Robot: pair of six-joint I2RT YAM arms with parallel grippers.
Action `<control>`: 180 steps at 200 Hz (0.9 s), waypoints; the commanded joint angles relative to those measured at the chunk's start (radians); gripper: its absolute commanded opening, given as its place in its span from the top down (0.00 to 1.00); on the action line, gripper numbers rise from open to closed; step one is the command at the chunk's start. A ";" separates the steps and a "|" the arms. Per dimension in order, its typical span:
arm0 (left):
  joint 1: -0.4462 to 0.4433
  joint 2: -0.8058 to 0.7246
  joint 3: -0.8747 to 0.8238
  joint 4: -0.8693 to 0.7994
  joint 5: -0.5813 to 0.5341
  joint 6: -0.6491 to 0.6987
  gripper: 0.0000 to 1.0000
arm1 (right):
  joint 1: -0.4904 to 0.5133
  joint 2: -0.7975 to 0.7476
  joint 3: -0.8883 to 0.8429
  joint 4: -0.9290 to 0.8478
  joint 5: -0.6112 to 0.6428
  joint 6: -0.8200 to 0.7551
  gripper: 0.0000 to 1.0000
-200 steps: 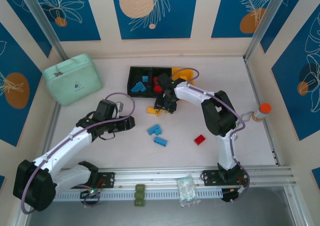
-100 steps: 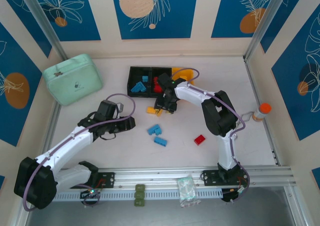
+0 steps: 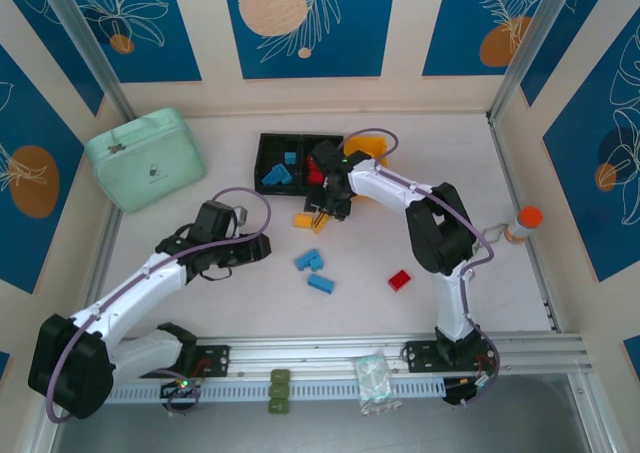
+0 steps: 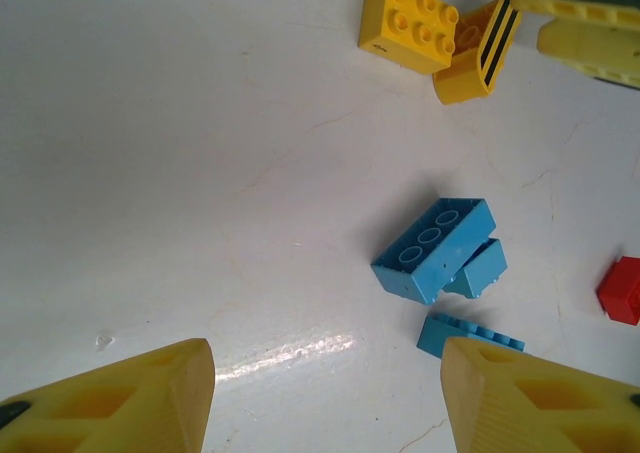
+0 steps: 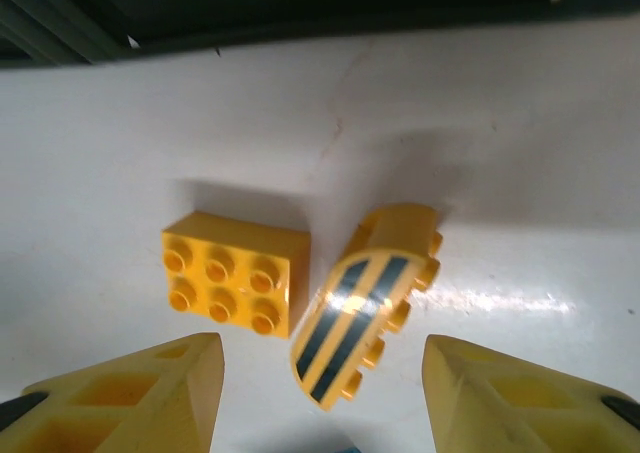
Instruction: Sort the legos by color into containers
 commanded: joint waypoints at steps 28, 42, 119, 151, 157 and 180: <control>-0.008 0.003 0.000 0.015 0.014 -0.012 0.39 | -0.011 0.052 0.006 -0.023 -0.016 0.010 0.47; -0.008 0.008 -0.001 0.018 0.015 -0.012 0.39 | -0.013 0.054 0.000 -0.024 -0.018 0.010 0.49; -0.008 0.016 -0.014 0.042 0.019 -0.017 0.39 | -0.024 0.032 -0.051 -0.021 -0.030 -0.006 0.74; -0.008 0.010 -0.014 0.048 0.022 -0.021 0.39 | -0.021 -0.018 -0.053 -0.036 -0.010 -0.033 0.81; -0.008 0.008 -0.014 0.048 0.022 -0.023 0.39 | -0.021 -0.032 -0.054 -0.041 -0.004 -0.043 0.81; -0.007 0.008 -0.014 0.061 0.030 -0.029 0.39 | -0.030 -0.107 -0.078 -0.045 0.012 -0.071 0.83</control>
